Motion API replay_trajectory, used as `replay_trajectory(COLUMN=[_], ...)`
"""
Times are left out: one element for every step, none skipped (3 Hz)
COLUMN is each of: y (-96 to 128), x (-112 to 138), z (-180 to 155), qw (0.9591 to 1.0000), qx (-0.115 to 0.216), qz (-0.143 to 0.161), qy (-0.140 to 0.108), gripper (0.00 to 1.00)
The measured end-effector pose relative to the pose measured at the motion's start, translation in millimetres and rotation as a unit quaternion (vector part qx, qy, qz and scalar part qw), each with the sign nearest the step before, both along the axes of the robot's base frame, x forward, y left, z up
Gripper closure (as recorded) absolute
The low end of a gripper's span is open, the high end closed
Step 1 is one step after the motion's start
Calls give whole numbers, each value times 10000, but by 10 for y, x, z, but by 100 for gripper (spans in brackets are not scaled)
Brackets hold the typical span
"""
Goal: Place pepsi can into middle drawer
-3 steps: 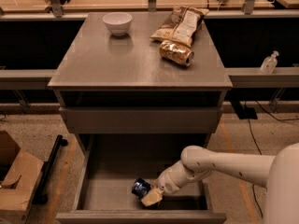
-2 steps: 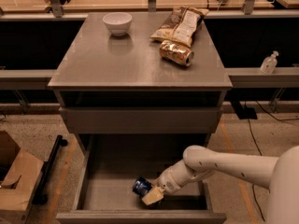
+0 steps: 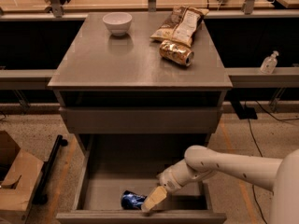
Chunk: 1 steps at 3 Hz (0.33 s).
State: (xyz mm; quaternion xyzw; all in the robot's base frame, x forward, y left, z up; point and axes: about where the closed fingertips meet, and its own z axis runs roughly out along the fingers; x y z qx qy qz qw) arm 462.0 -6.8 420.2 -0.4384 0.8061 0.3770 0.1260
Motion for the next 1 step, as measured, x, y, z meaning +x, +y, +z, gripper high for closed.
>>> replay_trajectory(y=[1], x=[0], z=[0], qw=[10000], qx=[0], qz=[1], qy=[0], gripper=[0])
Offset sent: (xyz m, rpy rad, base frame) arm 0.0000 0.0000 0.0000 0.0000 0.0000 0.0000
